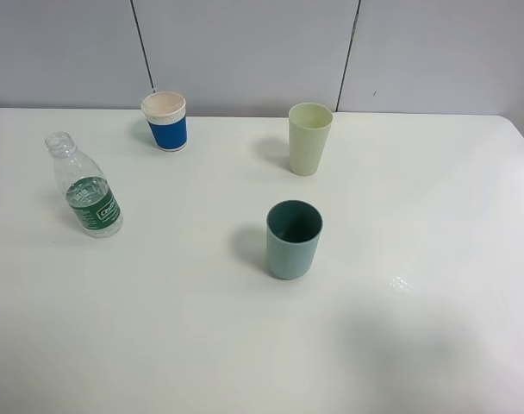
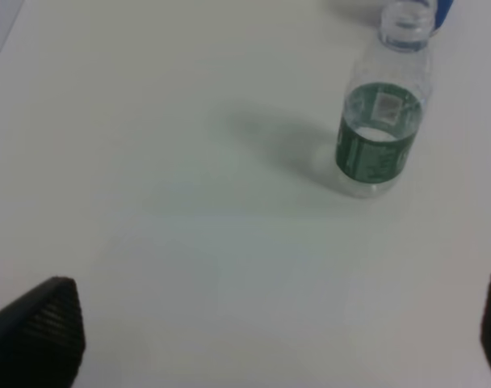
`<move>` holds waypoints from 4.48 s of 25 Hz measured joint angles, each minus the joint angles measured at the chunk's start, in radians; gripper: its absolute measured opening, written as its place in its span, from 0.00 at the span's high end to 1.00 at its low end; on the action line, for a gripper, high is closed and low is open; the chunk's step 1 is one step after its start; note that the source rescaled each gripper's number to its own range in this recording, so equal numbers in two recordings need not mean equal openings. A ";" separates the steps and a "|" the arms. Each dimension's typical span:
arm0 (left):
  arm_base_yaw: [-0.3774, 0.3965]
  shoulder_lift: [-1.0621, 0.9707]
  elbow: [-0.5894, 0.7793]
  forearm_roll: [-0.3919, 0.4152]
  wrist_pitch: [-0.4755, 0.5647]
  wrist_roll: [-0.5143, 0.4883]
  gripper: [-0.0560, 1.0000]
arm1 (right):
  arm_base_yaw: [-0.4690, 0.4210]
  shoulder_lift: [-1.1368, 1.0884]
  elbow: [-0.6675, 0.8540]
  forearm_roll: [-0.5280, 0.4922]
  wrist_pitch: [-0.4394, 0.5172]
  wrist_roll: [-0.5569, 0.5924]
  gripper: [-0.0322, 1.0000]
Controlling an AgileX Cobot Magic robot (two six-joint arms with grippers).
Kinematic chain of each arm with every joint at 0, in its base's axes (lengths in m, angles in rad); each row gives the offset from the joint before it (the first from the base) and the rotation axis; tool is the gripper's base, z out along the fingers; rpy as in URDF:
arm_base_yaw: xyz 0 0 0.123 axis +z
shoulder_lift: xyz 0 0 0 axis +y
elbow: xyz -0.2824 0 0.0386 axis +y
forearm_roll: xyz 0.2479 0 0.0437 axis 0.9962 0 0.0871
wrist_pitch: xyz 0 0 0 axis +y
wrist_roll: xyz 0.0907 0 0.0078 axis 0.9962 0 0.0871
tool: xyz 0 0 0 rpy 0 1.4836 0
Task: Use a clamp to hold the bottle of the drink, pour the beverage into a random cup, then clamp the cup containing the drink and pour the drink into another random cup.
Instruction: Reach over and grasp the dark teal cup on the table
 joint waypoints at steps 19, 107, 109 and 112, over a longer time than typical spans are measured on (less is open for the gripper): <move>0.000 0.000 0.000 0.000 0.000 0.000 0.00 | 0.000 0.000 0.000 0.000 0.000 0.000 0.00; 0.000 0.000 0.000 -0.003 0.000 0.000 0.00 | 0.821 1.306 0.376 0.292 -1.614 -0.294 0.00; 0.000 0.000 0.000 -0.003 0.000 0.000 0.00 | 0.821 1.306 0.383 0.292 -1.635 -0.294 0.00; 0.000 0.000 0.000 -0.003 0.000 0.000 0.00 | 0.821 1.306 0.383 0.268 -1.646 -0.278 0.00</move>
